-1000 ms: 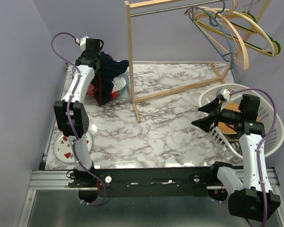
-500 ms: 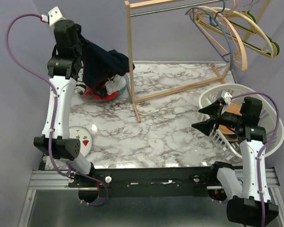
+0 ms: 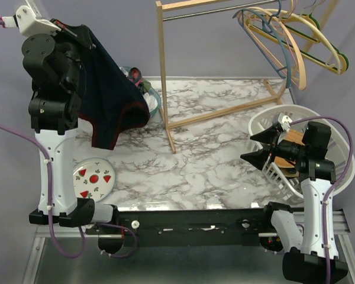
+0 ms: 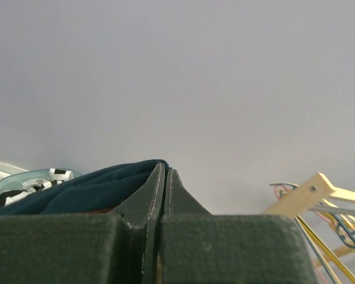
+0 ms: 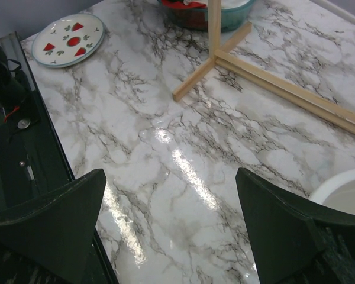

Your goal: Place the tank top on the hanger

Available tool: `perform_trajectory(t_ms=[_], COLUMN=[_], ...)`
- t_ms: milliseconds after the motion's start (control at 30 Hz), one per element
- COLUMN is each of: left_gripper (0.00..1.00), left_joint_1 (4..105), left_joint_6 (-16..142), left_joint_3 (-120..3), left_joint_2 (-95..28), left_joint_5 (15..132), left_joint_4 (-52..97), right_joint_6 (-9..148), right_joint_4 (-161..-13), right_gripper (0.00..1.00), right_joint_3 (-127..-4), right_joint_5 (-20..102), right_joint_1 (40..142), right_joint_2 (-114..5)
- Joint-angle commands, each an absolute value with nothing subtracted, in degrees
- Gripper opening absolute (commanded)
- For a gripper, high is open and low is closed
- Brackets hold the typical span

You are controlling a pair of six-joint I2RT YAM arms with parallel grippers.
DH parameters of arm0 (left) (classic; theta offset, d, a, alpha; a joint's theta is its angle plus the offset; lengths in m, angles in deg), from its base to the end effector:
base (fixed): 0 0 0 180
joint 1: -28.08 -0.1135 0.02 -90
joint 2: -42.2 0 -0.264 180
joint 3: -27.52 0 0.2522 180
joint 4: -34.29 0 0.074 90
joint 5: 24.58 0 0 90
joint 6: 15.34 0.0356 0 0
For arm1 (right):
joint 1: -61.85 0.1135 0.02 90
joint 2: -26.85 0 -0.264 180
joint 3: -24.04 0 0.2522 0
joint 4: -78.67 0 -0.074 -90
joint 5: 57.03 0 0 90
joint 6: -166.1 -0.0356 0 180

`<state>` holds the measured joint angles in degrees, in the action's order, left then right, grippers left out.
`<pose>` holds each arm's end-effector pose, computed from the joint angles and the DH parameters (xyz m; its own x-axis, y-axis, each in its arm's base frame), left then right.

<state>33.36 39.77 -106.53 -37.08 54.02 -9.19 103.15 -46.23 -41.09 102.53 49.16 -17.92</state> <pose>0.2229 -0.0135 0.6002 0.2187 -0.5833 -0.7822 0.0272 0.8050 -0.5927 0.1440 0.0018 0.3379 -0.1884 -0.1204 -0.9747 -0.8535 0.5110 0.1019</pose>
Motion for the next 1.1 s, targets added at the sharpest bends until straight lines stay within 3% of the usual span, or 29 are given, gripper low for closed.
perform_trajectory(t_ms=[0, 300, 567, 800, 1067], left_gripper=[0.0, 0.0, 0.0, 0.0, 0.0], left_joint_1=[34.15, 38.89, 44.86, 59.79, 75.71], left_joint_6=[38.01, 36.52, 31.25, 34.75, 41.61], left_joint_3=[-103.33, -87.77, -80.29, -77.92, -74.32], left_joint_2=[-30.5, -17.14, -13.34, -15.62, -20.72], left_joint_5=[60.23, 71.21, 82.11, 77.91, 64.04], left_joint_4=[-3.56, 2.76, 10.58, 11.83, 11.38], right_joint_6=[103.96, 105.98, 108.18, 109.68, 111.7], right_joint_4=[-44.07, -42.93, -41.0, -39.41, -37.22], right_gripper=[1.0, 1.0, 1.0, 1.0, 1.0], right_joint_3=[-42.71, -43.24, -44.29, -44.3, -44.47], right_joint_5=[100.3, 98.98, 98.27, 97.66, 96.25], right_joint_1=[49.55, 49.55, 49.55, 49.55, 49.63], right_joint_2=[-16.92, -17.18, -16.83, -16.48, -16.22])
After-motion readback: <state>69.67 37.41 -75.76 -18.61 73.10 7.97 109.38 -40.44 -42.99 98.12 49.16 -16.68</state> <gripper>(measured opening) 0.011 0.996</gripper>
